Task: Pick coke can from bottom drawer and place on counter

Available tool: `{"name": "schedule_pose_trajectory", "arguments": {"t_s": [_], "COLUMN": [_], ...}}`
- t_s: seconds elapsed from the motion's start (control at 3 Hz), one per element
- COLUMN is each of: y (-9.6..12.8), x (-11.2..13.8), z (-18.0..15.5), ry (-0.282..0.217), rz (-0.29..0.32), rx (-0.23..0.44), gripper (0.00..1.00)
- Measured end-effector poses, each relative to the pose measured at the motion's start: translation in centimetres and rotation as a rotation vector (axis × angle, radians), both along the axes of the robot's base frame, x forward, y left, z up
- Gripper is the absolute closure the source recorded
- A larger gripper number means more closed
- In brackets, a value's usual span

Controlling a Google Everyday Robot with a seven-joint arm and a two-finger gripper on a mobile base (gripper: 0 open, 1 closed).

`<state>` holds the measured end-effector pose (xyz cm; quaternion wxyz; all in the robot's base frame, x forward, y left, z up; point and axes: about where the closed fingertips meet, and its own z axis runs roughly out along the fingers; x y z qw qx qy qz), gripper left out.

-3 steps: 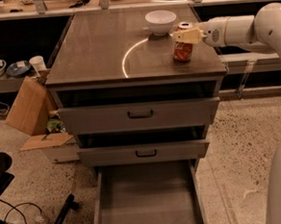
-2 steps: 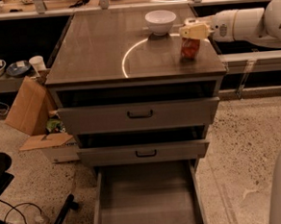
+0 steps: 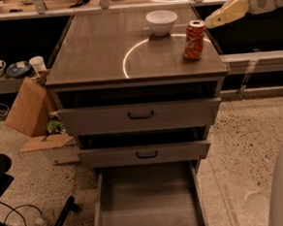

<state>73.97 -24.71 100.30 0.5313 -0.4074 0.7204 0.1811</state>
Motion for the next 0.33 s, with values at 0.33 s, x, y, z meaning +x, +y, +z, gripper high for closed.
{"name": "schedule_pose_trajectory", "arguments": {"t_s": [0.33], "y": [-2.99], "x": [-2.36], "z": [0.35], "ry": [-0.022], "rz": [0.027], "rx": [-0.033], "gripper": [0.0]}}
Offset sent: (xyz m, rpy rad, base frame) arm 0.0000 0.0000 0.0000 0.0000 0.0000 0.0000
